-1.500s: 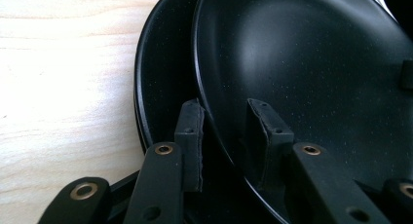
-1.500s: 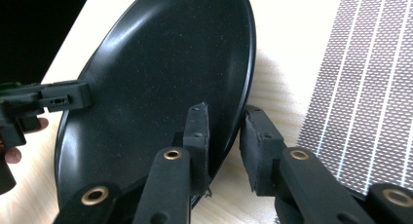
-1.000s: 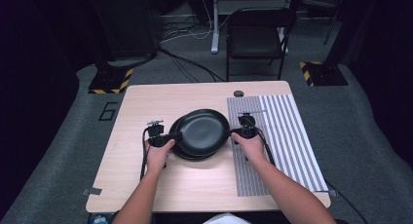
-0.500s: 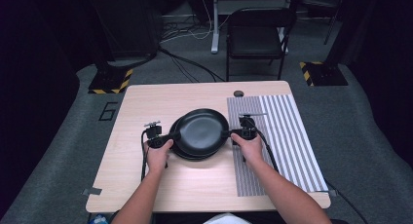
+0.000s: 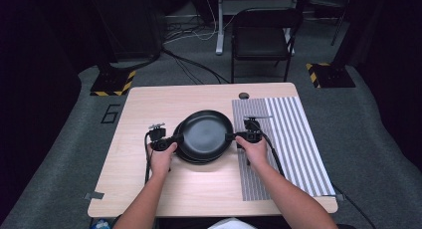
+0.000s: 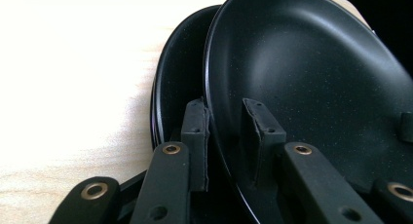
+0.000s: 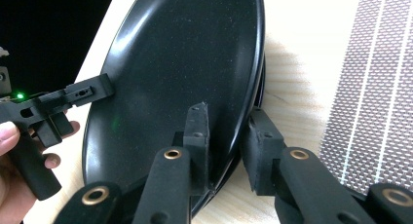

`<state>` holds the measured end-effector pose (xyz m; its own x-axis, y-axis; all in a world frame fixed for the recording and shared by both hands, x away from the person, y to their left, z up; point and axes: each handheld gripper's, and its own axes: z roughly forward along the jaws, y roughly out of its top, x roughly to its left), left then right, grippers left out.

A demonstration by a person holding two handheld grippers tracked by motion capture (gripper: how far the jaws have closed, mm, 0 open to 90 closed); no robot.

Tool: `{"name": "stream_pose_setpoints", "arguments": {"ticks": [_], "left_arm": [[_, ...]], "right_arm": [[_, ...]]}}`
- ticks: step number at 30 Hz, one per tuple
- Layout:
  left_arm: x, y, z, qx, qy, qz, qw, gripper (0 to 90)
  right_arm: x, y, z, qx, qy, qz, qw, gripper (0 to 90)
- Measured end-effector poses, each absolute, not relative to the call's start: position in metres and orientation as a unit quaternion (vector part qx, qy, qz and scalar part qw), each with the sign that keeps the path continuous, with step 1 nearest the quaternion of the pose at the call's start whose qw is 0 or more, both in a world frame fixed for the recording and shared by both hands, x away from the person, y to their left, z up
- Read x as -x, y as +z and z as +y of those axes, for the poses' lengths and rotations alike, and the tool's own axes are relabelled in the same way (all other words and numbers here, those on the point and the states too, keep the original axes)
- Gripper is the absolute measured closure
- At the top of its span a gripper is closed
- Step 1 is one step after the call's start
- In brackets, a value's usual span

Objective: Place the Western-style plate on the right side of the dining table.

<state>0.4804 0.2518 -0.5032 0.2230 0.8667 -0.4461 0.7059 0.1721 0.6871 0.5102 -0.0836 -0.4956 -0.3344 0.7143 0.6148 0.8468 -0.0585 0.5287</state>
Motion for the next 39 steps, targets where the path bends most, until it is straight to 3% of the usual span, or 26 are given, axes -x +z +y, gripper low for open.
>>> {"name": "stream_pose_setpoints", "arguments": {"ticks": [10, 39], "left_arm": [[-0.476, -0.494, 0.249, -0.646, 0.119, 0.604, 0.451, 72.8], [-0.469, -0.477, 0.246, -0.66, 0.141, 0.582, 0.455, 74.7]], "right_arm": [[-0.505, -0.488, -0.082, 0.573, -0.449, -0.681, 0.072, 75.6], [-0.501, -0.473, -0.088, 0.576, -0.458, -0.673, 0.067, 80.0]]}}
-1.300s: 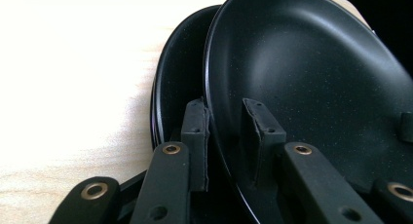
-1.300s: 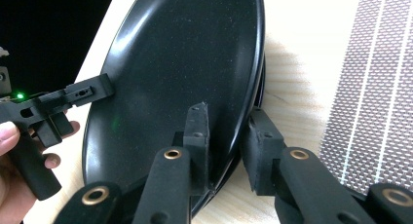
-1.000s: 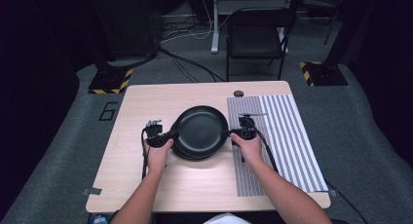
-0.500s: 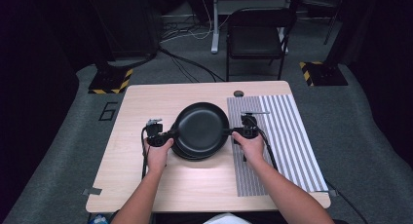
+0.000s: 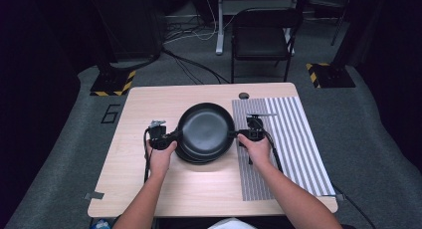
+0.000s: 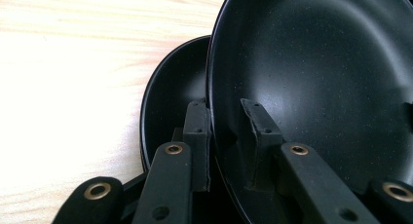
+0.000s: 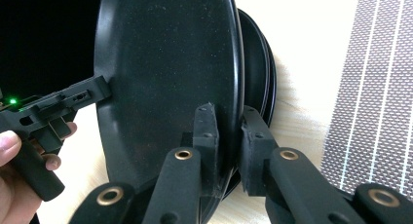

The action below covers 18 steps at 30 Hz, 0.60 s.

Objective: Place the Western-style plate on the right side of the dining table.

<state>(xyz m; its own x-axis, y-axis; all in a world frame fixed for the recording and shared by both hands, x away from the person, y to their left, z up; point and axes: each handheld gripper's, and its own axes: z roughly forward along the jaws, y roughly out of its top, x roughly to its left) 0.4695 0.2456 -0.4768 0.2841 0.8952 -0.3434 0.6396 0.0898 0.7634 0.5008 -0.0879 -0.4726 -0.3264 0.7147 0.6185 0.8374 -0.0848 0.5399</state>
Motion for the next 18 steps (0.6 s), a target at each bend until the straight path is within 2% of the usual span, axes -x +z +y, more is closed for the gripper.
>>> {"name": "stream_pose_setpoints", "arguments": {"ticks": [13, 18], "left_arm": [[-0.468, -0.47, 0.251, -0.647, 0.14, 0.587, 0.467, 75.1], [-0.466, -0.467, 0.253, -0.647, 0.146, 0.583, 0.469, 75.2]], "right_arm": [[-0.498, -0.459, -0.085, 0.567, -0.47, -0.673, 0.072, 83.0], [-0.497, -0.451, -0.082, 0.56, -0.475, -0.676, 0.06, 83.2]]}}
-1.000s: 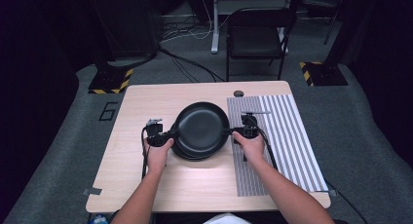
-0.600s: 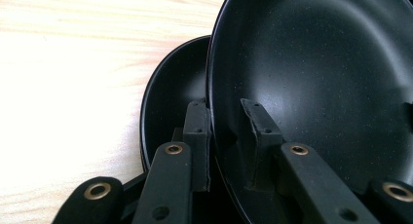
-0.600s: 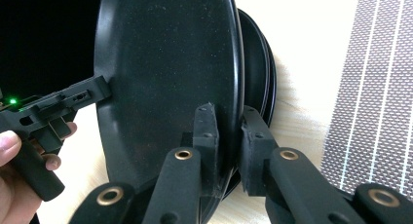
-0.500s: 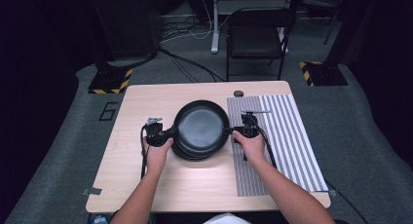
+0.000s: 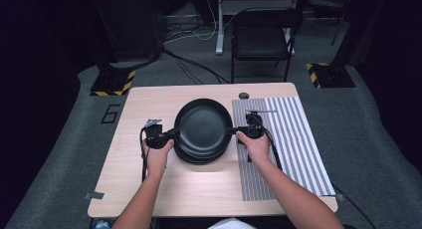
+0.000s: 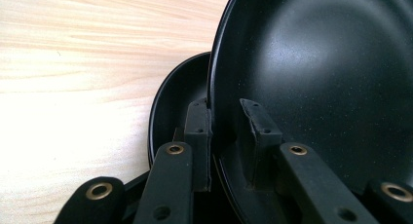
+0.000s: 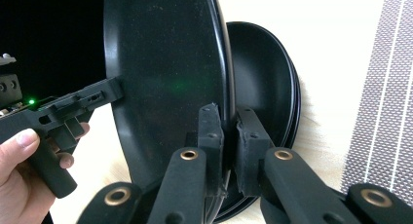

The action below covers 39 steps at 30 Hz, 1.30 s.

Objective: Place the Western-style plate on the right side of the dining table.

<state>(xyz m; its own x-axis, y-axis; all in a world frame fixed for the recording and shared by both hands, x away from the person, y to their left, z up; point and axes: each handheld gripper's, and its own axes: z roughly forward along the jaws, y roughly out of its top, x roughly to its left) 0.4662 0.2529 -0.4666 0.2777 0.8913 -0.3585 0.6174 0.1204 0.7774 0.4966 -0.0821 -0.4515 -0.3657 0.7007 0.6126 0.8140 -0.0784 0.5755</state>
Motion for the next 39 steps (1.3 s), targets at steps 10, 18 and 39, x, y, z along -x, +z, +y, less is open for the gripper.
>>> {"name": "stream_pose_setpoints", "arguments": {"ticks": [10, 18, 39], "left_arm": [[-0.464, -0.46, 0.247, -0.661, 0.15, 0.566, 0.469, 75.2], [-0.46, -0.454, 0.244, -0.664, 0.154, 0.56, 0.47, 74.9], [-0.459, -0.435, 0.234, -0.683, 0.161, 0.55, 0.453, 73.8]], "right_arm": [[-0.497, -0.445, -0.091, 0.56, -0.48, -0.673, 0.061, 83.4], [-0.495, -0.439, -0.095, 0.554, -0.487, -0.673, 0.057, 83.4], [-0.484, -0.425, -0.104, 0.544, -0.497, -0.674, 0.052, 82.9]]}}
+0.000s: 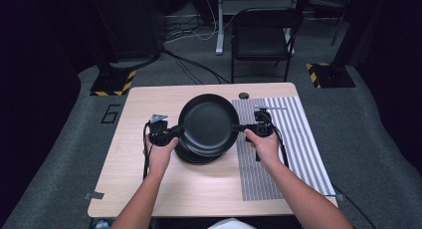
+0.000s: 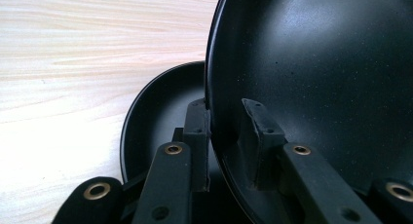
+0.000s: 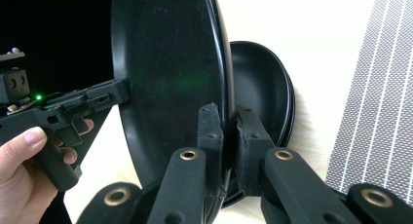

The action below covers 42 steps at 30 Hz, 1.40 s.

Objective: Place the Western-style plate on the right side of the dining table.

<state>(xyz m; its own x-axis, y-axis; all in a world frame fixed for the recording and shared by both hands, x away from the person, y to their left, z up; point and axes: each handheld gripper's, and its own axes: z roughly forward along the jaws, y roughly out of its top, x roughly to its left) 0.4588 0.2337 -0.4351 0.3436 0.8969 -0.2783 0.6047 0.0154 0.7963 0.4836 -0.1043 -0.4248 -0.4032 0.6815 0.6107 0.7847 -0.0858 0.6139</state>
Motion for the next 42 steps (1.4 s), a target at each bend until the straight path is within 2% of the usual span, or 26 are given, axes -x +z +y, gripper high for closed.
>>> {"name": "stream_pose_setpoints", "arguments": {"ticks": [26, 42], "left_arm": [[-0.458, -0.42, 0.231, -0.685, 0.17, 0.54, 0.459, 74.0], [-0.463, -0.41, 0.209, -0.695, 0.164, 0.52, 0.469, 74.6]], "right_arm": [[-0.473, -0.411, -0.107, 0.532, -0.508, -0.676, 0.041, 82.2], [-0.465, -0.405, -0.13, 0.546, -0.514, -0.661, 0.041, 82.2]]}}
